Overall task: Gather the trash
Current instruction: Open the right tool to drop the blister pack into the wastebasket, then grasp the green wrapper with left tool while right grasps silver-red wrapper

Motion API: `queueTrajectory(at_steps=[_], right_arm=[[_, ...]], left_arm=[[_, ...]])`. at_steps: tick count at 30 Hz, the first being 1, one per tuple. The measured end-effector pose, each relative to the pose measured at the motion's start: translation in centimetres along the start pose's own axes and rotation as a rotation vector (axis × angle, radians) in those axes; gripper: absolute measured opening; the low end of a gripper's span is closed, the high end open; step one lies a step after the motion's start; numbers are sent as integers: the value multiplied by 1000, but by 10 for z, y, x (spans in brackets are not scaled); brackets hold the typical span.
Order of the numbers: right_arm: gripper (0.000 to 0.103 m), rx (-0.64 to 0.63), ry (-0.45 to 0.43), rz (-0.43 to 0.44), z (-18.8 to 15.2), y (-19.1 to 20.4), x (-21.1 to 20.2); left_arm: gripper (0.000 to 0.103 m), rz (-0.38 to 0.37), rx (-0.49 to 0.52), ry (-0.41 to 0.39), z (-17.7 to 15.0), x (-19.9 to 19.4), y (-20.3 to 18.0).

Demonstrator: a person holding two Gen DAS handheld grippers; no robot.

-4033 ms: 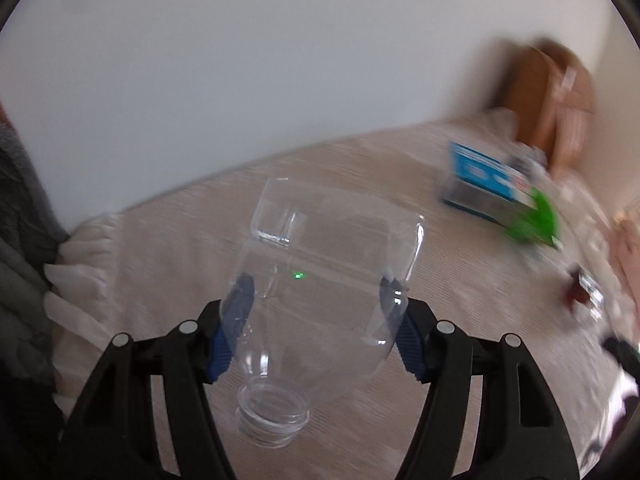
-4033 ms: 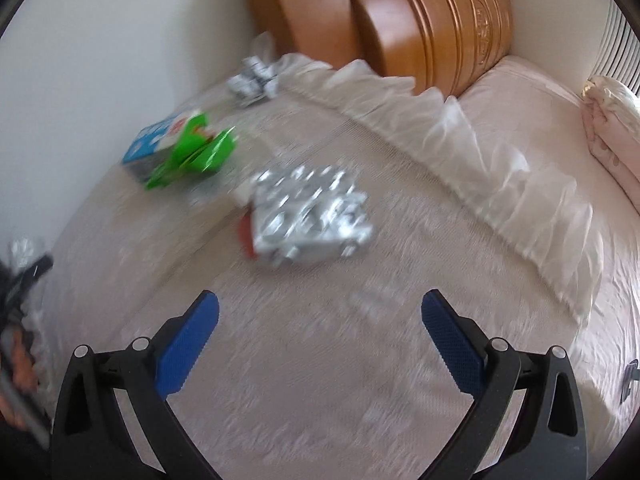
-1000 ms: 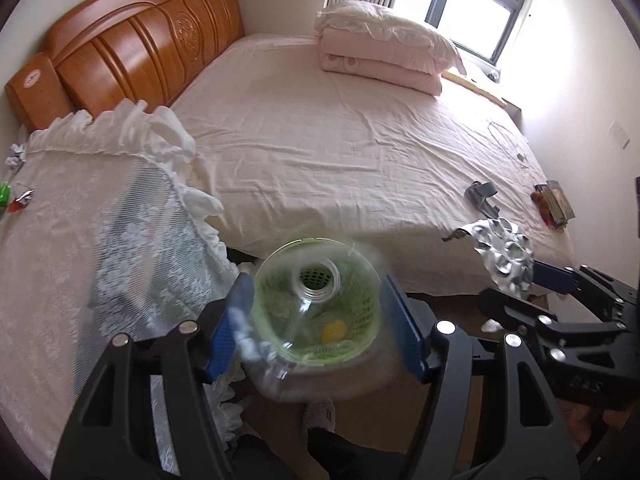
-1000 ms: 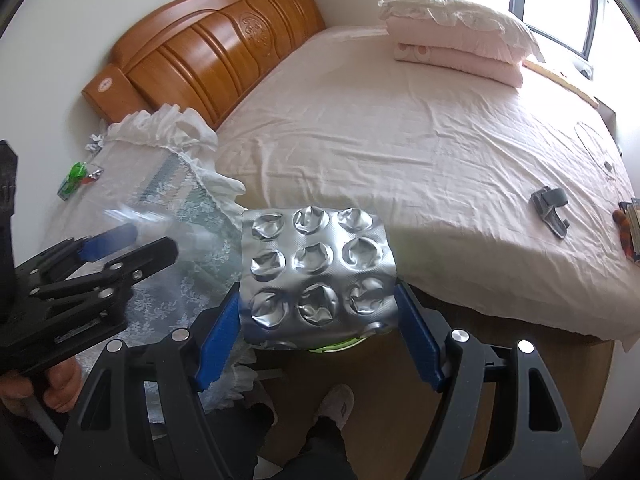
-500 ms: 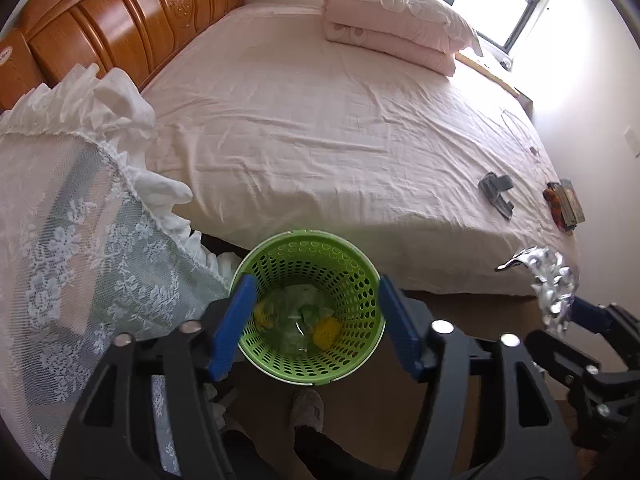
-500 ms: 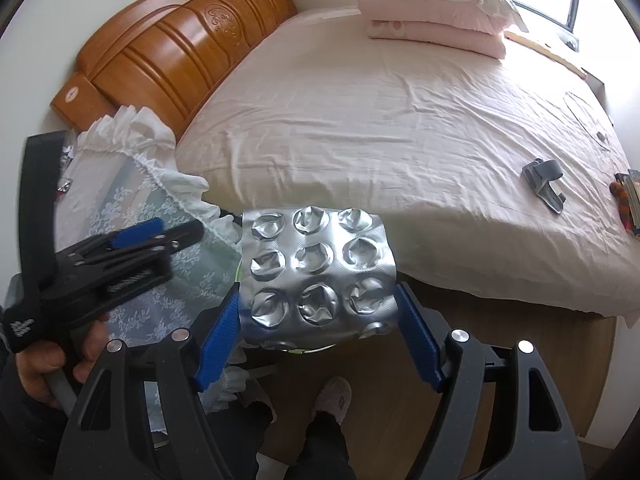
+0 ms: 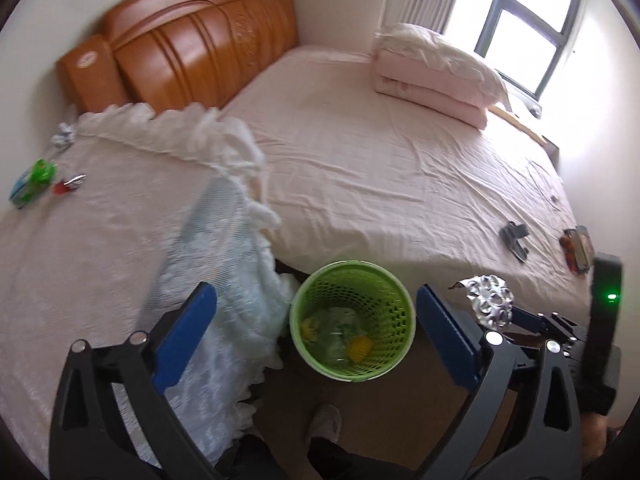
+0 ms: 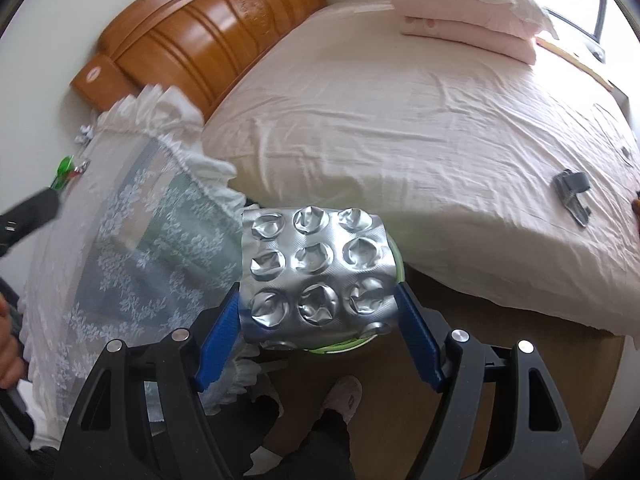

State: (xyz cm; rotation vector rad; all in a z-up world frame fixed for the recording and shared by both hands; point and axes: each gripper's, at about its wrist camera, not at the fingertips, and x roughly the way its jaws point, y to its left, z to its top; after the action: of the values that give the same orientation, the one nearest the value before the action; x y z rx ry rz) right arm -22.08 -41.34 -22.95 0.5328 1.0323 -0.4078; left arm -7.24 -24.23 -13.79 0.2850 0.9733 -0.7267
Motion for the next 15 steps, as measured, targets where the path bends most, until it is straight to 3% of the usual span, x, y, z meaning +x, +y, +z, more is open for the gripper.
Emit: queueTrajectory(at_steps=[6,9,15], right_arm=[[75,-42,59,13,-4,26,32],[95,-55,105,-2,-6,37,49],[99,-20,127,-1,-9,49,53]], left_arm=[[95,52,-43,8,-13,-13,30],[95,66,-56,13,-17,-17,40],[95,76,-68,17,-25,-22,55]])
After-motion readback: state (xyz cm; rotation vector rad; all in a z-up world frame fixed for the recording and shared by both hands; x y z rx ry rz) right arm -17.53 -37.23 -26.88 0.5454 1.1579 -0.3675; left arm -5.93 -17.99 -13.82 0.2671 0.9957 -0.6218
